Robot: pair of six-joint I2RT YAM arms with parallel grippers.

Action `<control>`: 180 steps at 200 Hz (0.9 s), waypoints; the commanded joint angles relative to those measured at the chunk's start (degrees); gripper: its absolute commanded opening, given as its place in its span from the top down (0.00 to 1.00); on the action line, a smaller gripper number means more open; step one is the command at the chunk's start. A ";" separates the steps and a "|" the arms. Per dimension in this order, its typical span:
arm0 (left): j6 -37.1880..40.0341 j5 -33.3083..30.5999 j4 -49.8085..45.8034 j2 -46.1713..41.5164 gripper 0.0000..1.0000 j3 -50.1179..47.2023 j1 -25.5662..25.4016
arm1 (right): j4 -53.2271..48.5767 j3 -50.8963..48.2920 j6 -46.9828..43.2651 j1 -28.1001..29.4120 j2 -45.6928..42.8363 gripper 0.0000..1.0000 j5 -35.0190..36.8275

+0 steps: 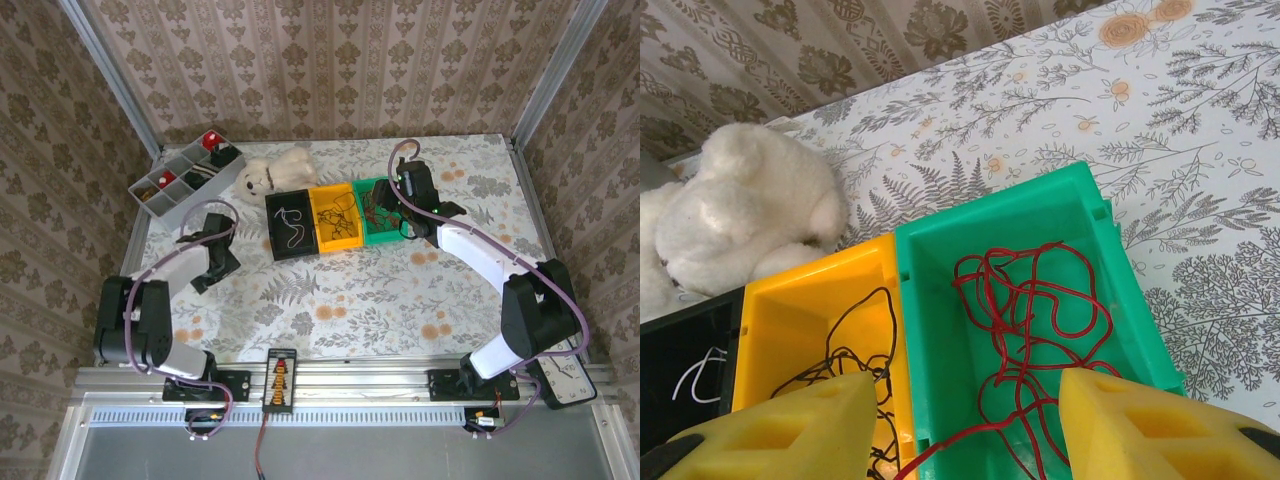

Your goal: Untangle the cables

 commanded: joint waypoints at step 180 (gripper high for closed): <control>13.07 8.11 6.91 5.46 1.00 25.83 -14.39 | -1.79 -3.62 -1.48 -4.86 -5.19 0.48 1.15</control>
